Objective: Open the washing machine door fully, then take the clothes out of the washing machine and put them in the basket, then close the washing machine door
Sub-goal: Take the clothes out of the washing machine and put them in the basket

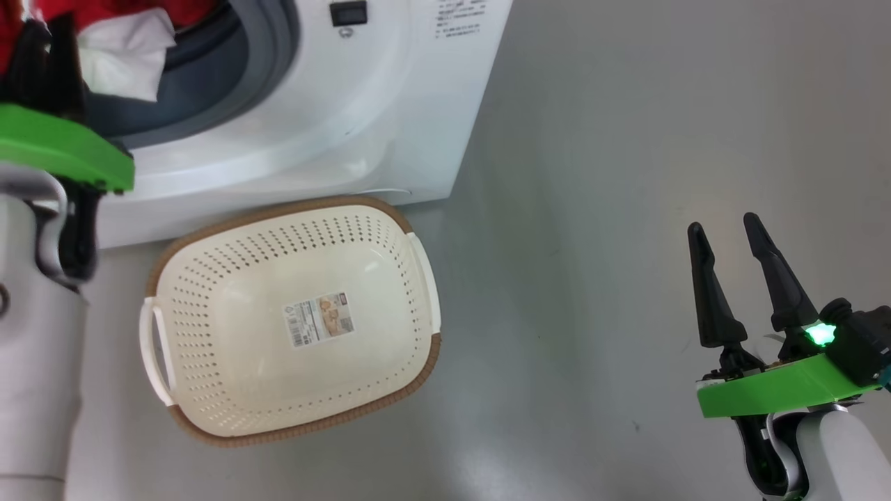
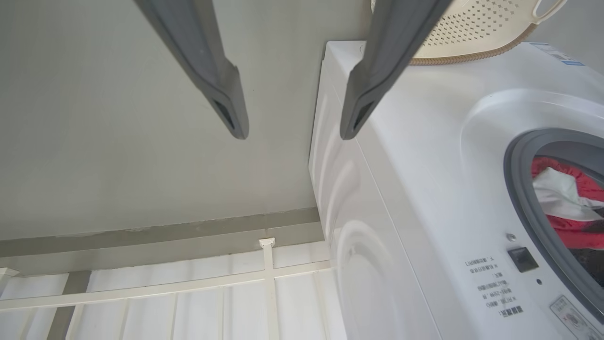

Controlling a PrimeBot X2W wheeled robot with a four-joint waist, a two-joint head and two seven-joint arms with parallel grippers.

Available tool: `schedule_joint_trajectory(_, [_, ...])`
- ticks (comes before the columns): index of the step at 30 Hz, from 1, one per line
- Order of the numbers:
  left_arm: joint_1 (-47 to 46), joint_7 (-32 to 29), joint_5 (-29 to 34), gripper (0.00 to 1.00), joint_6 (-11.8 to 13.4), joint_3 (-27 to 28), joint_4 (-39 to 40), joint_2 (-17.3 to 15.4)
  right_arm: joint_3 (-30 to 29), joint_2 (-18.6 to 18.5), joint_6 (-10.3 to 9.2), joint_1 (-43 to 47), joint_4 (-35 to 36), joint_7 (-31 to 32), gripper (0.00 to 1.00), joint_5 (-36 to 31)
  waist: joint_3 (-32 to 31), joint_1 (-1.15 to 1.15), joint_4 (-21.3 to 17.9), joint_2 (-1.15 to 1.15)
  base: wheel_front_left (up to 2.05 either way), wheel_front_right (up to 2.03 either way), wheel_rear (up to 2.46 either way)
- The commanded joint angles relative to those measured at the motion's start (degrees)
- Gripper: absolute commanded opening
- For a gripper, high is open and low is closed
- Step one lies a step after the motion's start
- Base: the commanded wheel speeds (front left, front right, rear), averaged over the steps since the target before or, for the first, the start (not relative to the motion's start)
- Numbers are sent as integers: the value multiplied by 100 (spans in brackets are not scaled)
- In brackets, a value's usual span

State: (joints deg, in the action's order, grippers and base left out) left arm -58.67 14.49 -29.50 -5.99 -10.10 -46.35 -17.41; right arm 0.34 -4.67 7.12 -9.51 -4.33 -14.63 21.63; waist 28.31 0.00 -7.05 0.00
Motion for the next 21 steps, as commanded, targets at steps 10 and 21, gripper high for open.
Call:
schedule_joint_trajectory(10, [1279, 51, 870, 0, -127, 1419, 1578, 539, 8, -154, 36, 263, 67, -37, 100, -8, -475, 0, 339, 0, 0, 0, 0])
schedule_joint_trajectory(21, [2275, 51, 1109, 0, -148, 1688, 3077, 969, -42, -164, 36, 349, 51, -37, 100, 4, -634, 0, 513, 0, 0, 0, 0])
